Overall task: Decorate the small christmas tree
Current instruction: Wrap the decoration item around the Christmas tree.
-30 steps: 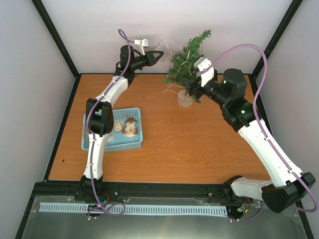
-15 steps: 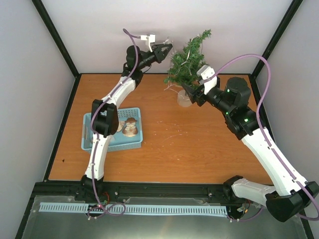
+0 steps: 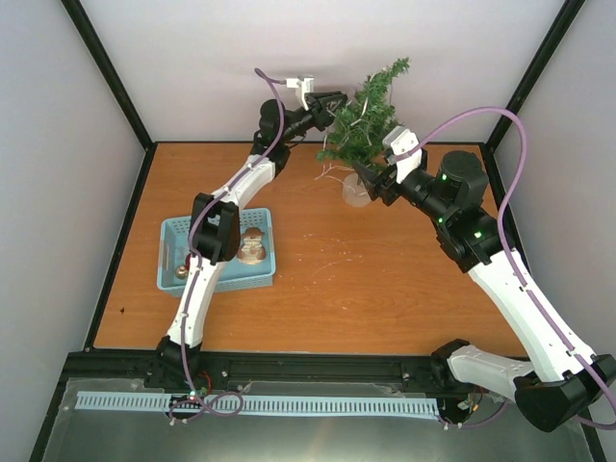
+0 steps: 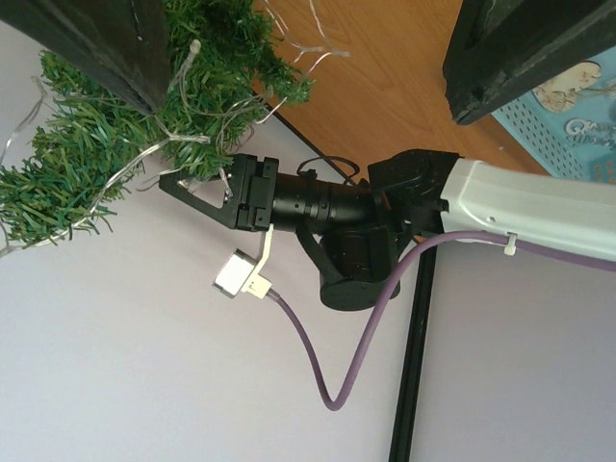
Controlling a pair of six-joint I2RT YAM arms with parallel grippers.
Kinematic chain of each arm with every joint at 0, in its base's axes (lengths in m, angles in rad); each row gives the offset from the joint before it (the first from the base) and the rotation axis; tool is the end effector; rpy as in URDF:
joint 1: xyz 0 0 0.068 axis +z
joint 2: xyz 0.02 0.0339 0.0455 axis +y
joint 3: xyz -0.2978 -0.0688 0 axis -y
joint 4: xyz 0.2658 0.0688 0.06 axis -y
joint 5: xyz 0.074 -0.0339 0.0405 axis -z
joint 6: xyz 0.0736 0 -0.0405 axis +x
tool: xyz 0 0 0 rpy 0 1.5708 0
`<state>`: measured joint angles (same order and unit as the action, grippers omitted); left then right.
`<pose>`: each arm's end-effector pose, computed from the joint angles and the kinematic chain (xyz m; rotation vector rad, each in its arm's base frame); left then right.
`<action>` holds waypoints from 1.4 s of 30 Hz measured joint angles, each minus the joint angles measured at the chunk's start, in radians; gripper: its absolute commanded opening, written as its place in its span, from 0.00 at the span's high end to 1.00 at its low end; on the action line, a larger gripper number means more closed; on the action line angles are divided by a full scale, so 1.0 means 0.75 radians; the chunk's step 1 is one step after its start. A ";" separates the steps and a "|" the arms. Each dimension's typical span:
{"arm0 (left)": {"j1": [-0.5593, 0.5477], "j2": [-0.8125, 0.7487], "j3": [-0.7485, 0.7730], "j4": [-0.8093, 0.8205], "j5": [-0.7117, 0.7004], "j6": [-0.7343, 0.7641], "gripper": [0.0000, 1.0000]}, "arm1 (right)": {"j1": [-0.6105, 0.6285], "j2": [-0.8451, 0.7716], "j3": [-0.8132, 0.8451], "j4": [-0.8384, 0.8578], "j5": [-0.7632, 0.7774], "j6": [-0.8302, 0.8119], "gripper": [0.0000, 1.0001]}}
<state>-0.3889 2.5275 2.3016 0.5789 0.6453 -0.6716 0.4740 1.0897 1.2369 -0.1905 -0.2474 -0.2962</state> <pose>0.5944 -0.2914 0.3299 0.4234 1.3413 -1.2857 0.2423 0.1445 0.4695 -0.7833 1.4216 0.3366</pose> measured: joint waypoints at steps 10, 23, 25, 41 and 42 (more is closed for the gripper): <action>-0.005 0.000 0.004 0.005 0.018 0.017 0.47 | 0.000 0.001 -0.006 0.001 -0.011 -0.004 0.19; -0.004 -0.008 0.004 -0.058 0.028 0.100 0.42 | 0.000 0.001 -0.009 0.001 -0.022 -0.007 0.18; -0.004 -0.017 -0.001 -0.078 0.027 0.120 0.42 | 0.000 0.001 -0.010 0.001 -0.025 -0.009 0.18; -0.004 -0.242 -0.191 -0.224 -0.048 0.344 0.52 | 0.000 -0.008 -0.036 0.006 -0.023 -0.019 0.18; -0.004 -0.243 -0.192 -0.240 -0.049 0.356 0.52 | 0.000 -0.009 -0.038 0.005 -0.023 -0.020 0.18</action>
<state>-0.3920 2.3455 2.1578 0.3988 0.6086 -0.4049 0.4740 1.0828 1.2087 -0.1867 -0.2649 -0.3111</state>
